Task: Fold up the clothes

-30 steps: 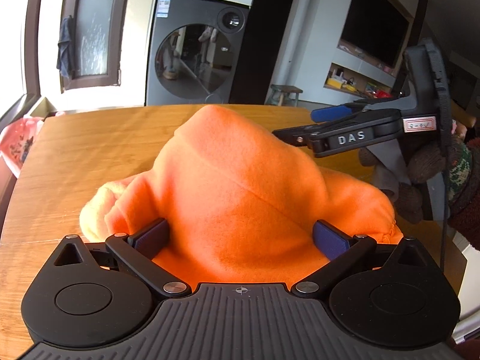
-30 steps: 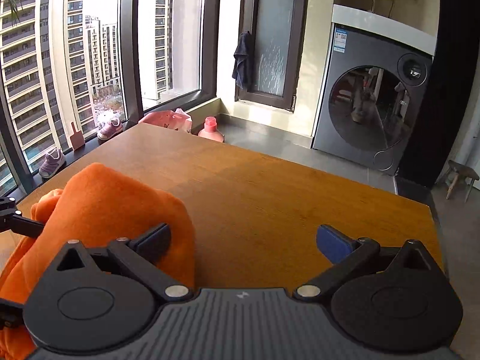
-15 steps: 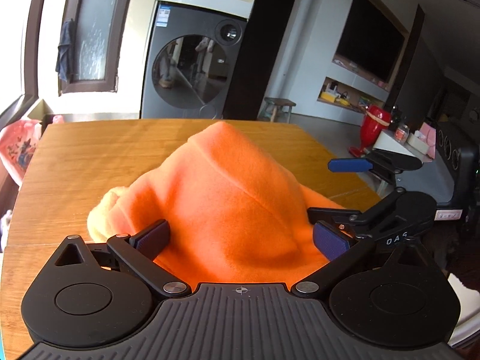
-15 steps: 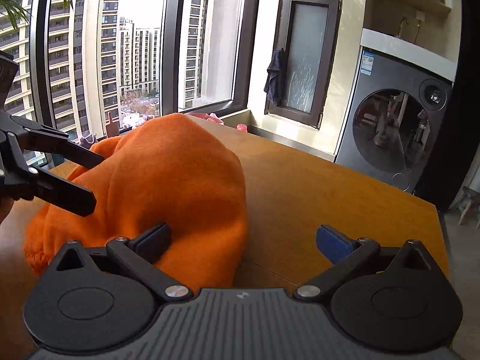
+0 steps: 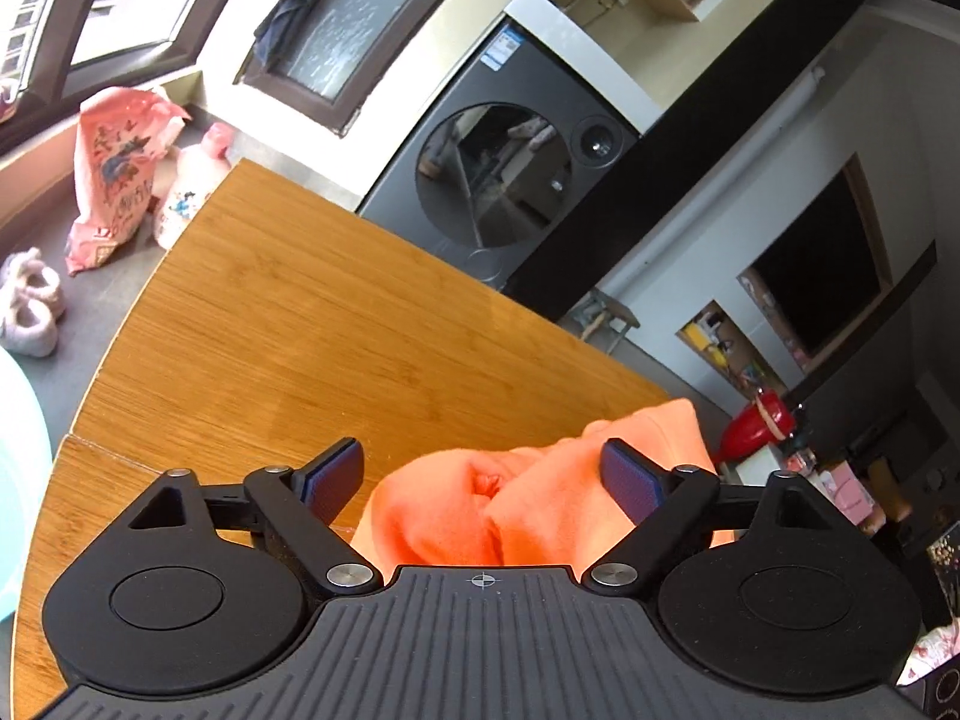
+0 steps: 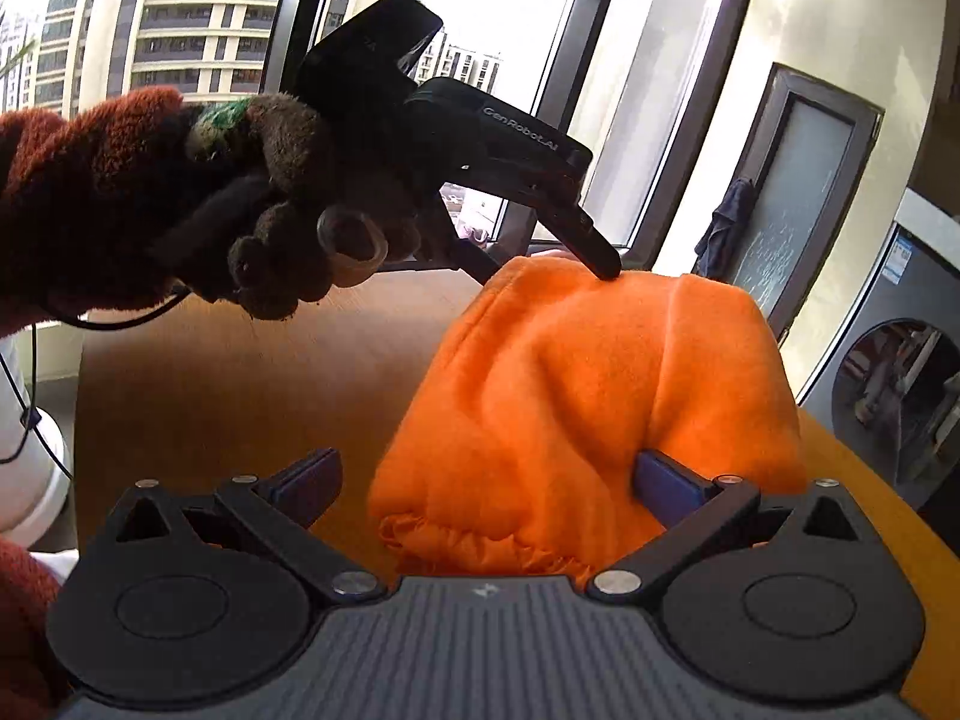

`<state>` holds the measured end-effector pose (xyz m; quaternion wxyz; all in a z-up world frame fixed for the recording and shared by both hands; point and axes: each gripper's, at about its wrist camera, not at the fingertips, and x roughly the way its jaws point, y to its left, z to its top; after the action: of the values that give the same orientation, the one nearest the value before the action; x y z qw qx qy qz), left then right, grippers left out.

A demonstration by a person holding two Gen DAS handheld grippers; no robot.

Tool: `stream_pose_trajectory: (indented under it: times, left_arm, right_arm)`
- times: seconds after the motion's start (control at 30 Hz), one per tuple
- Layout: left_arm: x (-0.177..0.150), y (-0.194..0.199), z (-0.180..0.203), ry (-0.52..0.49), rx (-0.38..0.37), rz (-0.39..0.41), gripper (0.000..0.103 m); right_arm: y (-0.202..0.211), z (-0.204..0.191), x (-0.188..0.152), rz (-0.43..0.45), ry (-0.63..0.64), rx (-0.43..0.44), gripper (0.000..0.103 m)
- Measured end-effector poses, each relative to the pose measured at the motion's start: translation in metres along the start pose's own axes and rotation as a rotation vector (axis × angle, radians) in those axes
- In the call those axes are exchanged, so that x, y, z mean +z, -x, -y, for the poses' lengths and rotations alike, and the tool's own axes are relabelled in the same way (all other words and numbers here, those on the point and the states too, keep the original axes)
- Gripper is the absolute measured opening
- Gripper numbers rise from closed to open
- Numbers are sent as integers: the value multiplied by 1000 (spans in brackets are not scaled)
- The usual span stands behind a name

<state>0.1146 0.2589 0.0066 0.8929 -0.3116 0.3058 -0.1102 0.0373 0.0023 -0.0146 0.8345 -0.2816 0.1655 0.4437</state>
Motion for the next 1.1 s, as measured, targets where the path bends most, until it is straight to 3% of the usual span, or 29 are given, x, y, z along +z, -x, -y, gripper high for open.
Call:
stream_pose_trajectory:
  times: [0.07,0.1,0.17,0.23,0.27,0.33,0.43,0.6,0.7,0.9,1.0,1.03,1.07,1.1]
  left_arm:
    - [-1,1,-3,13,-11,7,77]
    - [-1,3,-4,15,-14,16,74]
    - [-3,8,-8,24,-29,28,71]
    - [-7,10,-11,35,-49,28,70]
    - [-9,9,-9,28,-56,25,70]
    - [-15,6,1,-25,-75,17,68]
    - [-28,6,22,-132,-78,1,71]
    - [-32,17,18,-62,-120,22,79]
    - [-34,27,16,-50,-132,47,79]
    - [-39,26,20,-68,-172,39,79]
    - [-43,23,24,-83,-176,31,79]
    - [-44,22,26,-89,-173,28,79]
    - [-44,22,26,-94,-170,26,79]
    - [-44,21,27,-100,-167,25,79]
  right_arm:
    - [-2,-4,-3,3,63,-77,93]
    - [5,12,-1,7,-27,-61,80]
    - [22,58,1,36,-303,32,68]
    - [33,99,-4,68,-534,84,49]
    - [37,114,-7,82,-604,81,46]
    - [35,131,-8,97,-653,40,34]
    - [37,146,-1,167,-700,2,25]
    - [55,160,4,338,-789,-40,23]
    - [56,163,-2,363,-833,-61,23]
    - [55,175,-30,332,-952,-101,24]
    - [59,186,-49,332,-1022,-132,30]
    - [61,183,-51,320,-980,-126,36]
    - [62,180,-52,307,-936,-120,44]
    - [61,172,-51,284,-871,-103,60]
